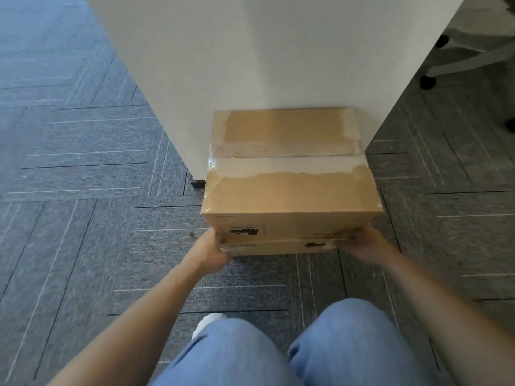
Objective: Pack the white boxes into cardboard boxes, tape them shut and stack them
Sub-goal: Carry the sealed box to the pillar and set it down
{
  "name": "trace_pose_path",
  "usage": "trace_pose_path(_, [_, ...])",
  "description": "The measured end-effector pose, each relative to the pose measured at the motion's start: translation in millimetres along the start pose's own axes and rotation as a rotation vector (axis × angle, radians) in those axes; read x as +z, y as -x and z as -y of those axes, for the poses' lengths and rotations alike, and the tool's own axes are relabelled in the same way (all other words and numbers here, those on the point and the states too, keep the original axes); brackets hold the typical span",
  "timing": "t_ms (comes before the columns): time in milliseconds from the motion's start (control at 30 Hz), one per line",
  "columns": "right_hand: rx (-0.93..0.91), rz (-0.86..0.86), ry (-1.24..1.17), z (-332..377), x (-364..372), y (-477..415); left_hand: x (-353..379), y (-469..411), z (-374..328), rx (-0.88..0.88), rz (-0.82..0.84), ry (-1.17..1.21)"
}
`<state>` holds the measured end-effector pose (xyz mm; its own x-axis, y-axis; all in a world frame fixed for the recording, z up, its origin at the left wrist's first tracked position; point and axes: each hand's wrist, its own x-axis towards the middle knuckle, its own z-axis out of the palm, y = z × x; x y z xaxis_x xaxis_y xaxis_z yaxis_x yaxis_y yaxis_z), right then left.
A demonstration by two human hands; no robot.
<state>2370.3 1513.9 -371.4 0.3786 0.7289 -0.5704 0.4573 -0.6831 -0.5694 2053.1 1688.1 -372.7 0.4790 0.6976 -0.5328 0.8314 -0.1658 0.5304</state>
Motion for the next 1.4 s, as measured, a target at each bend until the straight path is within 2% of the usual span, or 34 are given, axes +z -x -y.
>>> trace_pose_path(133, [0.002,-0.11,-0.115,-6,10,-4,9,-3,4,-0.014,-0.282,-0.125])
trace_pose_path(333, [0.025,-0.208,-0.114,-3,13,-2,16,-5,14,0.086,-0.353,-0.22])
trace_pose_path(533, [0.07,-0.309,-0.071,-4,18,-5,18,-1,17,0.049,-0.378,-0.254])
trace_pose_path(667, [0.07,-0.345,-0.018,-2,22,-2,20,-1,16,0.023,-0.395,-0.169])
trace_pose_path(1033, [0.083,-0.324,0.101,-2,18,-1,23,-2,18,0.065,-0.372,-0.076])
trace_pose_path(1133, [0.046,-0.214,0.275,0,20,2,21,-7,24,0.063,-0.351,-0.145])
trace_pose_path(1200, [0.026,-0.114,0.42,4,20,7,13,-5,23,0.035,-0.291,-0.185])
trace_pose_path(1400, [0.161,-0.022,0.46,60,-18,60,-53,66,-10,-0.158,-0.106,-0.213])
